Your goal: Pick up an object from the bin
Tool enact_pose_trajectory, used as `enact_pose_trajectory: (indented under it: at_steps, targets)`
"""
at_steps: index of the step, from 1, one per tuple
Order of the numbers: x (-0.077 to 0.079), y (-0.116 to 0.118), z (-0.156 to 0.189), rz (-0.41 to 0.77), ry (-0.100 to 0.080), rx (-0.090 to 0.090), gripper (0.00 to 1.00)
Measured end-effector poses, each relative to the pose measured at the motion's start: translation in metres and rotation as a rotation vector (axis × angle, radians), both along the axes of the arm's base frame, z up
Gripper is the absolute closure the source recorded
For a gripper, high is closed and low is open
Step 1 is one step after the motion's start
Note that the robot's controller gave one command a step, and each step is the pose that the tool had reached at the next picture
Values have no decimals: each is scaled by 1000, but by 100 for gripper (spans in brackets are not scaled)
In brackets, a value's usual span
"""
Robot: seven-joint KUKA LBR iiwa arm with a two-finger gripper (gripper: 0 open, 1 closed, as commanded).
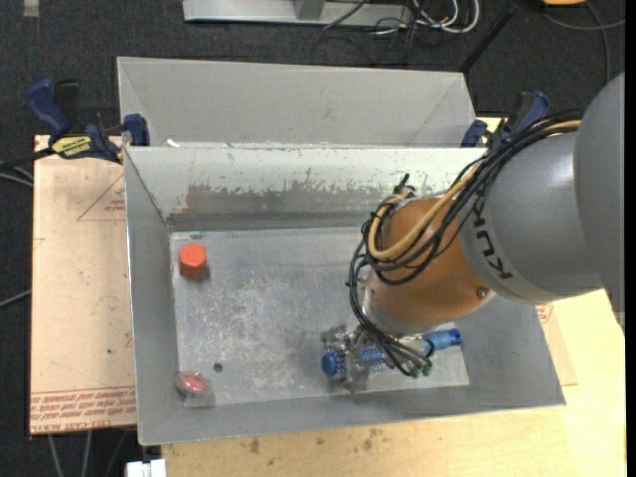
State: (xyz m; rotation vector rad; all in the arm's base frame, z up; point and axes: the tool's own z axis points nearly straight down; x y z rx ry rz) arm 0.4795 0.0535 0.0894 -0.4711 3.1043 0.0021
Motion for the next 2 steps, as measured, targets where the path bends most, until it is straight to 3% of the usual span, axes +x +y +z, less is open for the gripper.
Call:
enact_pose_trajectory:
  at_steps: [2]
  targets:
    - [3,2,108,-1,-4,0,100]
